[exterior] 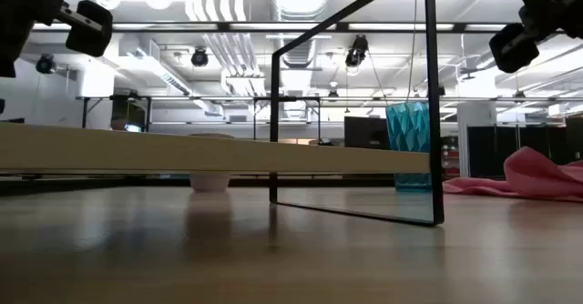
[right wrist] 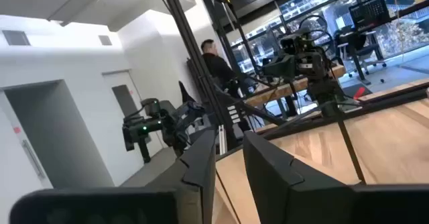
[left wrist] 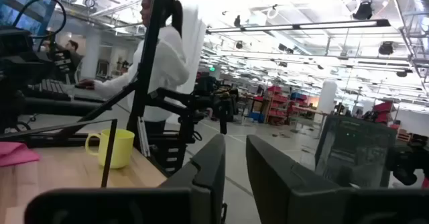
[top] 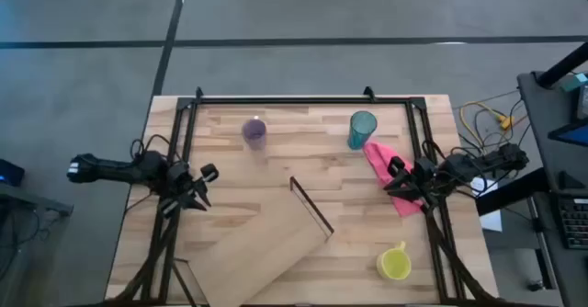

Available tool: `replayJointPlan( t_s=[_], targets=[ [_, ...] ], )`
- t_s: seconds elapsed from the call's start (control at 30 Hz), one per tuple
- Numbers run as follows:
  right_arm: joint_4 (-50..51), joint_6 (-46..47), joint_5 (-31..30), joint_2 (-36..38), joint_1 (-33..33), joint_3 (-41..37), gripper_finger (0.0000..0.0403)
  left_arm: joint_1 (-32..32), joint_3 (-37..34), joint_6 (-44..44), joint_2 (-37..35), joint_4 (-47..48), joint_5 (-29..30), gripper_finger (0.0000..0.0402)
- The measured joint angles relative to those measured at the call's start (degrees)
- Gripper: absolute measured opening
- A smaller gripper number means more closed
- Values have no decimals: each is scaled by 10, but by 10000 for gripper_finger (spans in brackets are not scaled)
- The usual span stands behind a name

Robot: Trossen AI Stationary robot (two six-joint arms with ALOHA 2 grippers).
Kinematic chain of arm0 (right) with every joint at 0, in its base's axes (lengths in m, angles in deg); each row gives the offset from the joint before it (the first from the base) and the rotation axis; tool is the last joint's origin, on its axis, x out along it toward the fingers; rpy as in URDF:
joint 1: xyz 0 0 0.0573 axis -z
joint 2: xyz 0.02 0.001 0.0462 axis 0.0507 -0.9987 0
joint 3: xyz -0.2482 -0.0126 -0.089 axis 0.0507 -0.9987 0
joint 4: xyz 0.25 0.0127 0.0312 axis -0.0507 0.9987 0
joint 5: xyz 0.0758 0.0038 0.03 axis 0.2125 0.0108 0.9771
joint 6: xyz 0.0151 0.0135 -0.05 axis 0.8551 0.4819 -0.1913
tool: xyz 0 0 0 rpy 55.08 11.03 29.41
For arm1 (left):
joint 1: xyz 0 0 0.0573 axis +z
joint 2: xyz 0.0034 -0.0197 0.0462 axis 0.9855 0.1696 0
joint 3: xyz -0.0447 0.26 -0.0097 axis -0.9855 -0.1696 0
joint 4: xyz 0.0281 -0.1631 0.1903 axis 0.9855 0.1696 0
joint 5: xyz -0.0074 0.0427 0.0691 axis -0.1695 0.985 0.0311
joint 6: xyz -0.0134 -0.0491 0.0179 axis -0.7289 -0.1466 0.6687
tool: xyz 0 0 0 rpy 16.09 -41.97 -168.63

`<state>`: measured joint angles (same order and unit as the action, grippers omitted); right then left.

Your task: Stack small to large cups/mugs on shelf

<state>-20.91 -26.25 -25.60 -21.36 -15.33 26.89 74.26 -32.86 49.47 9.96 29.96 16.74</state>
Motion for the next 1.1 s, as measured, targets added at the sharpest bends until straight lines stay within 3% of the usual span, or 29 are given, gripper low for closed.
replayJointPlan(
  t_s=[1.1],
  targets=[
    [0, 0, 0, 0, 0, 0, 75, 0, 0, 0, 0, 0, 0, 48]
  ],
)
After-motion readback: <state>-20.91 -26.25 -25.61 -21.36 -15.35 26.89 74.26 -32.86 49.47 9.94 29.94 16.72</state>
